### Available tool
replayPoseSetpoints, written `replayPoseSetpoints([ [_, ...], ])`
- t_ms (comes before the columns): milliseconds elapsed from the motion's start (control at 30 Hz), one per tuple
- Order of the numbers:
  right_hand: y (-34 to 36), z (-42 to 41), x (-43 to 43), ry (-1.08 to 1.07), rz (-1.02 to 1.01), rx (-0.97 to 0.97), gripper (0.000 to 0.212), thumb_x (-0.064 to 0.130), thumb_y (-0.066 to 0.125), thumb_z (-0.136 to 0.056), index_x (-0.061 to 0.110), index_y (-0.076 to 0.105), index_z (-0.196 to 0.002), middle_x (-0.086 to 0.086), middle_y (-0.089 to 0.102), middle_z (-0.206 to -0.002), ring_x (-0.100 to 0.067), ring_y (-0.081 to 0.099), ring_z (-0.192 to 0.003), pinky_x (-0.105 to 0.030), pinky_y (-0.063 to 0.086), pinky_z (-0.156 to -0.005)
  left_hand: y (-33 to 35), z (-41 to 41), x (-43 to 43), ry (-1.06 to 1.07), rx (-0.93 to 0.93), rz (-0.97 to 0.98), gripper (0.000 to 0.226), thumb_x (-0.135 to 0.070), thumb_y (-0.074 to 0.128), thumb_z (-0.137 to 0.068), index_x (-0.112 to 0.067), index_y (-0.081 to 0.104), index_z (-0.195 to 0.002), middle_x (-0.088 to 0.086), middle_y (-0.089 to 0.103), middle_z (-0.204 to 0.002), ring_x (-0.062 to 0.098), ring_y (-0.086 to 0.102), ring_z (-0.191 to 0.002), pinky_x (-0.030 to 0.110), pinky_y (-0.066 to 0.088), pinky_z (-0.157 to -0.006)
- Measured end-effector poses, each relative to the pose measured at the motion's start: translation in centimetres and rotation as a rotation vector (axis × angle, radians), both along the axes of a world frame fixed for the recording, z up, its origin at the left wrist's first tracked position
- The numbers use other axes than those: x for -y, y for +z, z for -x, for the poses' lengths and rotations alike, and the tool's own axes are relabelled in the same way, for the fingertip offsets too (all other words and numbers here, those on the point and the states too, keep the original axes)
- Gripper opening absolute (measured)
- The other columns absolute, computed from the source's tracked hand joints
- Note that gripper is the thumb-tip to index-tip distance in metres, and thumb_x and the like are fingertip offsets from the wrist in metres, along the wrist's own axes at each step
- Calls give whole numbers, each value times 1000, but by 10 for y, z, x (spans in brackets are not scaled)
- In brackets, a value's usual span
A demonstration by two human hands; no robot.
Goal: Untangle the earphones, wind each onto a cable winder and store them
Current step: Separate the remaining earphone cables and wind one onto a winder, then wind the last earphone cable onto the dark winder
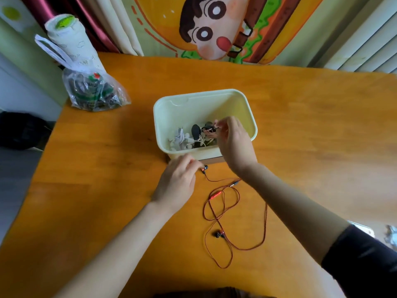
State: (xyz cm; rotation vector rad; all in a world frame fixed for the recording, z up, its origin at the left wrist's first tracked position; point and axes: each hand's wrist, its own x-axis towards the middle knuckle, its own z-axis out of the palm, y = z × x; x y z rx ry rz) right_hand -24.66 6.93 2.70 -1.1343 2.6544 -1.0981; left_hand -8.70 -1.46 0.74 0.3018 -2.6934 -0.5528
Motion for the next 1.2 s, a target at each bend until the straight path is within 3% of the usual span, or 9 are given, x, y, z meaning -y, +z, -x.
replayPoseSetpoints([
  [67, -8, -25, -29, 113, 4, -11, 10, 11, 52, -94, 2, 54, -99, -11, 59, -97, -25, 59, -76, -40, 52, -60, -13, -13, -3, -3, 207, -102, 18, 0, 66, -83, -9, 67, -98, 6, 58, -95, 15, 51, -78, 22, 47, -62],
  [200, -38, -49, -86, 221, -452, 235, 19, 27, 52, -95, 11, 55, -105, -2, 61, -97, -17, 61, -85, -32, 55, -72, -36, -35, -9, 19, 454, -158, 14, -20, 49, -98, -14, 59, -107, 0, 51, -106, 9, 43, -79, 13, 30, -56],
  [333, -63, -66, -112, 213, -781, 380, 43, 46, 55, -90, 15, 46, -118, -1, 58, -108, -18, 60, -93, -29, 54, -76, -43, -39, -39, -65, 502, -132, 24, -33, 43, -101, -18, 57, -112, -3, 54, -110, 13, 52, -103, 20, 42, -78],
  [467, -75, -72, -114, 162, -749, 298, 40, 21, 51, -96, 18, 35, -132, -8, 51, -120, -29, 60, -97, -37, 54, -77, -56, -28, -62, -103, 576, -86, 32, -37, 50, -97, -19, 52, -124, 0, 52, -120, 18, 48, -113, 27, 40, -93],
  [600, -75, -70, -110, 158, -693, 133, 45, 0, 42, -94, 20, 41, -134, -7, 46, -121, -27, 57, -96, -32, 53, -69, -61, -22, -74, -120, 637, -92, 23, -30, 51, -97, -15, 59, -113, 3, 52, -117, 19, 49, -111, 31, 44, -92],
  [900, -83, -76, -91, 243, -746, 74, 26, 11, 46, -97, 16, 52, -121, -7, 43, -118, -25, 51, -100, -30, 50, -74, -66, -21, -76, 123, 650, -293, 20, -19, 48, -99, -8, 54, -116, 8, 53, -121, 21, 53, -110, 26, 44, -86],
  [1033, -72, -70, -101, 258, -634, -14, 21, 18, 40, -101, 13, 48, -120, -6, 51, -118, -21, 46, -105, -28, 40, -87, -56, -18, -69, 169, 479, -683, 12, -8, 41, -100, -6, 49, -109, 9, 58, -103, 20, 54, -95, 14, 41, -73],
  [1133, -51, -59, -106, 151, -416, 136, 15, 11, 42, -99, 10, 48, -113, -3, 58, -100, -15, 51, -85, -23, 41, -71, -29, -8, -67, 194, 333, -1057, 9, -9, 36, -102, -10, 45, -104, 2, 51, -74, 14, 51, -70, 12, 46, -62],
  [1200, -39, -44, -112, 69, -342, 128, 17, 3, 45, -97, 8, 51, -112, -3, 60, -96, -15, 54, -81, -24, 43, -69, -16, -3, -64, 120, 326, -1099, 13, -12, 37, -103, -14, 49, -103, -2, 47, -70, 11, 47, -66, 22, 48, -64],
])
